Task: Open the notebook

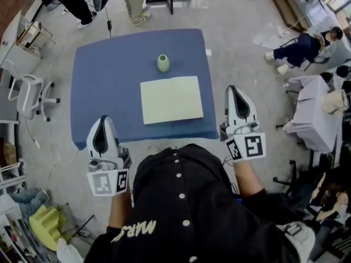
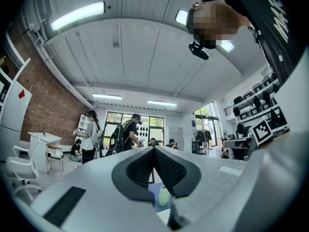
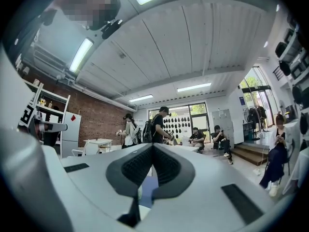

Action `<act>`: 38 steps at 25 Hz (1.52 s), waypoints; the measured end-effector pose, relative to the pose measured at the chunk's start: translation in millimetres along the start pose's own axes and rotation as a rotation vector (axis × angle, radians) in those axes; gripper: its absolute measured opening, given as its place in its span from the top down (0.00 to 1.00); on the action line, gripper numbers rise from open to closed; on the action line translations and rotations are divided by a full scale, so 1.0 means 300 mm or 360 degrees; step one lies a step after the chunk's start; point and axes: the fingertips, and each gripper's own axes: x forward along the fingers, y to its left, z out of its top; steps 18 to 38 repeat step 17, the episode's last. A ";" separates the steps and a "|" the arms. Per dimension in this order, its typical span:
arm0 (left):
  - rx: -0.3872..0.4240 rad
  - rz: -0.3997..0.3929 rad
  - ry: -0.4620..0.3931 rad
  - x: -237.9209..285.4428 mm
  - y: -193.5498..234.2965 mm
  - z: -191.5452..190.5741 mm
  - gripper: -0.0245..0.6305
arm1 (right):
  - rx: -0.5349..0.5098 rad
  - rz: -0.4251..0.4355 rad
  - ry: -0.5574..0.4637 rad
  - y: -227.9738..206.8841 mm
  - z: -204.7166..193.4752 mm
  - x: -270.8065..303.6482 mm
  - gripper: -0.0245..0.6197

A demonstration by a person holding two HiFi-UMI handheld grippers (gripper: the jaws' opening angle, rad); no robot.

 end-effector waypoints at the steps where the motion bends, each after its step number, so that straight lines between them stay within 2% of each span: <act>1: -0.0001 0.0001 0.0000 -0.003 0.000 0.002 0.96 | -0.0003 0.0007 0.0003 0.006 -0.001 0.000 0.96; 10: -0.0007 0.0022 0.0003 -0.037 0.025 0.003 0.96 | -0.0019 0.0063 0.0004 0.070 -0.004 0.010 0.96; 17: -0.0006 0.0017 0.0011 -0.017 -0.015 -0.002 0.96 | -0.0018 0.0064 0.0001 0.029 0.004 0.006 0.96; 38: -0.0006 0.0017 0.0011 -0.017 -0.015 -0.002 0.96 | -0.0018 0.0064 0.0001 0.029 0.004 0.006 0.96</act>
